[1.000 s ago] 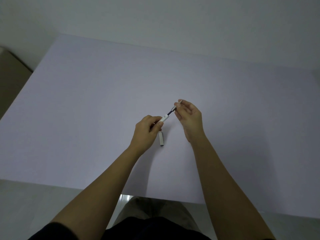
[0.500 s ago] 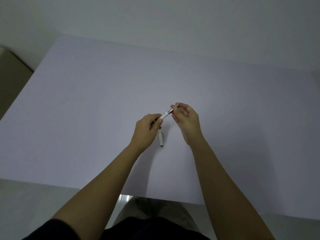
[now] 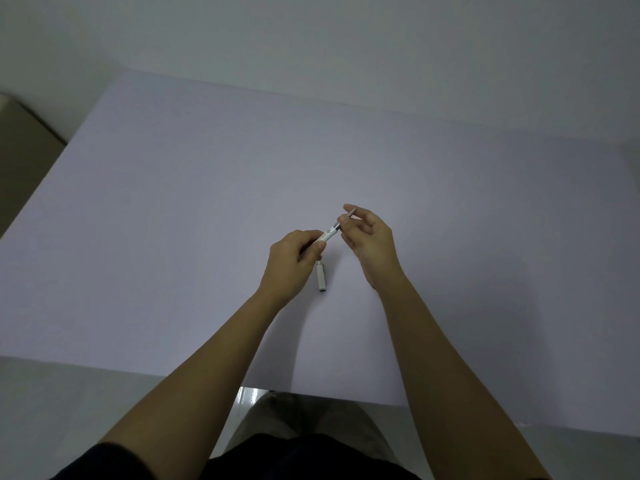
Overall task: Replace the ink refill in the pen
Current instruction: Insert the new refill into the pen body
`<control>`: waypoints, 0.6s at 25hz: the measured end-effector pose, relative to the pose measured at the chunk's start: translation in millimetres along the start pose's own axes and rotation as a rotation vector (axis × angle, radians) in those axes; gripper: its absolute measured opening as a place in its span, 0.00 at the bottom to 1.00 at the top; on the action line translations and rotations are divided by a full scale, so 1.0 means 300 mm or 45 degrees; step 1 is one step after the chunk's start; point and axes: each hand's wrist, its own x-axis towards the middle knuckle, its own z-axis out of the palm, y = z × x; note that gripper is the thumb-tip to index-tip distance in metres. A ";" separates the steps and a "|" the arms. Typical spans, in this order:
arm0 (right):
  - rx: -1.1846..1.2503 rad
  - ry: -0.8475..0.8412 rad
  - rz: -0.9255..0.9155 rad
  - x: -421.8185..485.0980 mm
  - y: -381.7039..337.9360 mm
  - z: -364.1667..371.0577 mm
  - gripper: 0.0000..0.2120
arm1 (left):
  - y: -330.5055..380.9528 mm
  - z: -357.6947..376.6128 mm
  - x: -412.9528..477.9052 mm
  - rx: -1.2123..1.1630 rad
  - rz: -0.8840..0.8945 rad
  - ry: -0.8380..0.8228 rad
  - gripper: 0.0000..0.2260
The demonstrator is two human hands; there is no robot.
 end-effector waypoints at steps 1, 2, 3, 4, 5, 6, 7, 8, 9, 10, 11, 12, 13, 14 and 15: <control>-0.015 0.000 0.008 0.000 -0.002 0.000 0.06 | 0.001 0.000 0.000 0.016 0.008 0.005 0.07; -0.030 0.000 0.021 0.001 -0.004 0.001 0.05 | 0.002 0.000 0.001 0.027 0.014 0.015 0.06; -0.040 0.000 0.036 0.000 -0.005 0.001 0.03 | 0.002 -0.001 0.000 0.036 0.022 0.030 0.06; -0.040 0.001 0.052 -0.001 -0.005 0.003 0.02 | 0.003 -0.003 -0.001 0.045 0.031 0.042 0.06; -0.033 0.005 0.064 -0.002 -0.006 0.003 0.01 | 0.003 -0.005 -0.001 0.054 0.038 0.045 0.07; -0.020 0.003 0.069 -0.002 -0.005 0.002 0.02 | 0.003 -0.006 -0.003 0.059 0.040 0.041 0.07; -0.008 -0.009 0.070 -0.003 -0.005 0.000 0.03 | 0.003 -0.007 -0.004 0.060 0.038 0.036 0.07; 0.006 -0.032 0.069 -0.002 -0.005 0.000 0.04 | 0.004 -0.008 -0.004 0.057 0.034 0.034 0.07; 0.021 -0.053 0.070 -0.003 -0.007 -0.001 0.05 | 0.005 -0.009 -0.003 0.056 0.030 0.036 0.07; 0.035 -0.065 0.070 -0.003 -0.010 -0.002 0.07 | 0.005 -0.011 -0.001 0.059 0.030 0.040 0.07; 0.037 -0.066 0.064 -0.004 -0.011 -0.002 0.07 | 0.007 -0.014 0.001 0.068 0.038 0.042 0.07; 0.026 -0.059 0.053 -0.004 -0.012 -0.003 0.07 | 0.009 -0.017 0.003 0.077 0.054 0.043 0.07; 0.008 -0.051 0.044 -0.005 -0.013 -0.004 0.07 | 0.011 -0.020 0.004 0.082 0.075 0.043 0.07; -0.013 -0.042 0.044 -0.005 -0.015 -0.004 0.07 | 0.014 -0.022 0.005 0.082 0.096 0.042 0.06; -0.031 -0.030 0.049 -0.006 -0.018 -0.002 0.08 | 0.017 -0.024 0.005 0.083 0.115 0.041 0.06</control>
